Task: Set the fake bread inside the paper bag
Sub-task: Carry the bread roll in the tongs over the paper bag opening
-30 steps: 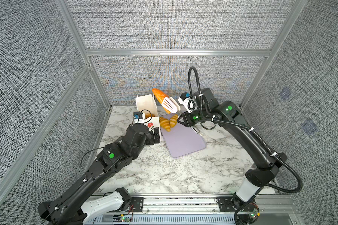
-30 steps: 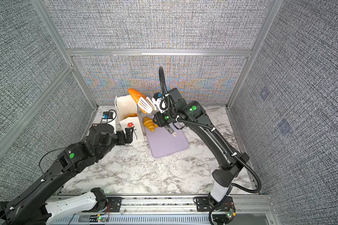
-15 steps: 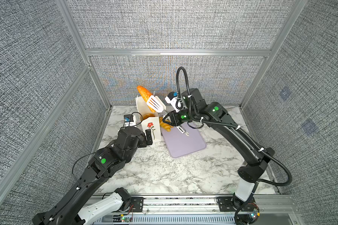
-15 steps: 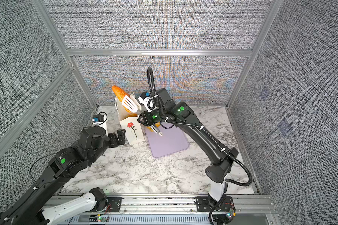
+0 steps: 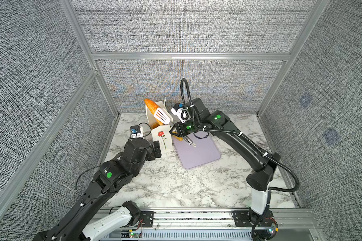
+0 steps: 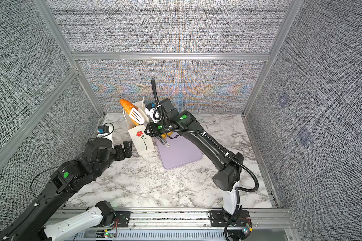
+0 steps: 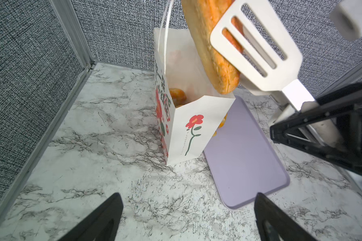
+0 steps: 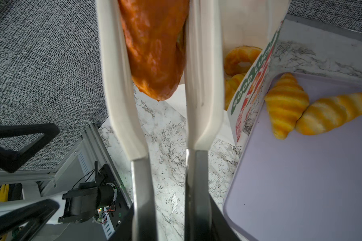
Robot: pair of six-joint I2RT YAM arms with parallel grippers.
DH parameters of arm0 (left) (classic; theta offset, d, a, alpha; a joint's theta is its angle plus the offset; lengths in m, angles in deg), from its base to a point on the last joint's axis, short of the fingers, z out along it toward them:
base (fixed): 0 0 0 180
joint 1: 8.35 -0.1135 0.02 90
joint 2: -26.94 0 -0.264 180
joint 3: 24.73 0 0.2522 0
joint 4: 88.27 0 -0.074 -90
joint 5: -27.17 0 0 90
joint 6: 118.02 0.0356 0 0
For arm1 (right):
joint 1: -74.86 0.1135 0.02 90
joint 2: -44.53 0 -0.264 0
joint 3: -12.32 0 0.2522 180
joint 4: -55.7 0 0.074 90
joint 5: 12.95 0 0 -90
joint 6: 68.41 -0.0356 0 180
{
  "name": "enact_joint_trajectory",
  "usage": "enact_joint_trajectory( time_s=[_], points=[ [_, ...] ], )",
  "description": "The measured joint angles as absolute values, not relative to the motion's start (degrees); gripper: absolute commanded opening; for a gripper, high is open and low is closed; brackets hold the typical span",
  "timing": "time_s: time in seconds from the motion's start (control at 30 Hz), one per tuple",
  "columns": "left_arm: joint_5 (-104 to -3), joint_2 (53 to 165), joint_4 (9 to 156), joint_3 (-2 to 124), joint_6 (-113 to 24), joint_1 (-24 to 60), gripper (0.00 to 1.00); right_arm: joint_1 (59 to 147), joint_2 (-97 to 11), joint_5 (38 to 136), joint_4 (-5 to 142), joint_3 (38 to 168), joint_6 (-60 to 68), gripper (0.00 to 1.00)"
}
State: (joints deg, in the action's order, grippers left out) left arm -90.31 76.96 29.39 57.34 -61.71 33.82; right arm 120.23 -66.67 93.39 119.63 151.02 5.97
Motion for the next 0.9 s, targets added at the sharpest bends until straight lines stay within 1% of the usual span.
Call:
enact_joint_trajectory(
  time_s=[0.23,0.43,0.53,0.6,0.67,0.9],
  points=[
    [-90.3,76.9,29.3,56.5,-62.4,33.8,1.0,119.5,-67.9,92.3,118.7,151.0,5.5,0.37],
    [-90.0,77.4,29.2,56.5,-62.4,33.8,1.0,119.3,-69.8,92.1,118.7,151.7,4.8,0.4],
    [-89.6,77.5,29.2,56.5,-62.3,33.8,0.99,119.2,-70.6,91.4,119.2,152.8,4.2,0.45],
    [-89.0,77.5,29.3,56.3,-62.2,33.8,0.99,119.2,-70.8,90.8,119.4,153.4,4.2,0.47],
    [-88.2,77.5,29.5,55.7,-62.0,33.8,0.99,119.2,-70.8,90.4,119.7,154.0,4.2,0.53],
    [-86.2,78.3,29.9,54.6,-62.1,33.8,0.99,119.0,-71.2,89.7,120.1,155.5,4.3,0.6]
  ],
)
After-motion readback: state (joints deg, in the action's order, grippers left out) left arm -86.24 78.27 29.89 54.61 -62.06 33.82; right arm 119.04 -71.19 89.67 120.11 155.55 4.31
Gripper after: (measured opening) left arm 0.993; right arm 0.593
